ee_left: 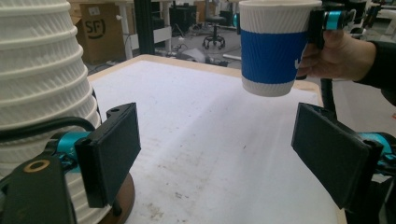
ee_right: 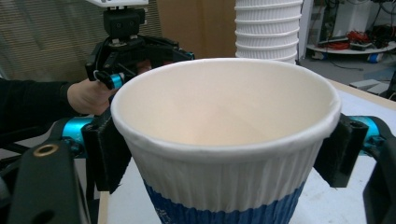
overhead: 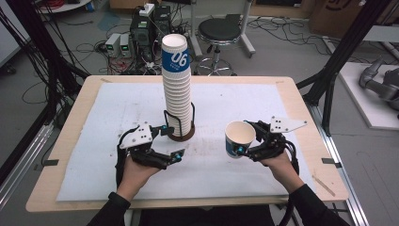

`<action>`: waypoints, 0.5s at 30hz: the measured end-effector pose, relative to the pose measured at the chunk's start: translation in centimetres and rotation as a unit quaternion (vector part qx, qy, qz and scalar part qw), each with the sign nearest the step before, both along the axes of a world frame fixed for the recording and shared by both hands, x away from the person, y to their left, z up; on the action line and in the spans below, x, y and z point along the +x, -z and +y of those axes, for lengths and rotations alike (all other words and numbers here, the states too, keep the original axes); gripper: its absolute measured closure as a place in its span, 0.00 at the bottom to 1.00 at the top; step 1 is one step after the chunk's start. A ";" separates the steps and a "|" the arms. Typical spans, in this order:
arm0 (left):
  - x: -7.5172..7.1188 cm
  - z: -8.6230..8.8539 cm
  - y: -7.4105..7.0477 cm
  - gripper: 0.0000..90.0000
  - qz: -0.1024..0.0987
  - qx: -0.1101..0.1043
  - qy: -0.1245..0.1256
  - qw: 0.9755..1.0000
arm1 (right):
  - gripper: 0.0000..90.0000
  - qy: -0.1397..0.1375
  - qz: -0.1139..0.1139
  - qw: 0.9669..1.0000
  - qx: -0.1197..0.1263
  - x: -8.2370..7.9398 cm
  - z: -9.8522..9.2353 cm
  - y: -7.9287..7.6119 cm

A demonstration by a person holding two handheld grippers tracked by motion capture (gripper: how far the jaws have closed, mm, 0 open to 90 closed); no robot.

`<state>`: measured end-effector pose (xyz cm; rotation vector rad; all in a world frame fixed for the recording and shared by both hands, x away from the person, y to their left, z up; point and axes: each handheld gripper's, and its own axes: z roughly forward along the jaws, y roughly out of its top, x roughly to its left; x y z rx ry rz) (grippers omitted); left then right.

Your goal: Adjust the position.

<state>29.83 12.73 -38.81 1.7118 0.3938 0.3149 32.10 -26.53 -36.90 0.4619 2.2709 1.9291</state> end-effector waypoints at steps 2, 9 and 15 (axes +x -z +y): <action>-0.1 0.1 0.0 0.17 0.000 -0.002 0.000 1.000 | 0.22 0.002 0.000 1.000 -0.001 0.0 0.1 0.0; 0.1 -0.1 -0.1 0.17 -0.003 -0.005 0.002 1.000 | 0.22 0.001 0.000 1.000 0.000 -0.1 0.1 -0.1; 0.2 -0.6 0.0 0.17 -0.003 -0.001 0.009 1.000 | 0.22 0.005 0.000 1.000 0.000 -0.2 -0.2 -0.1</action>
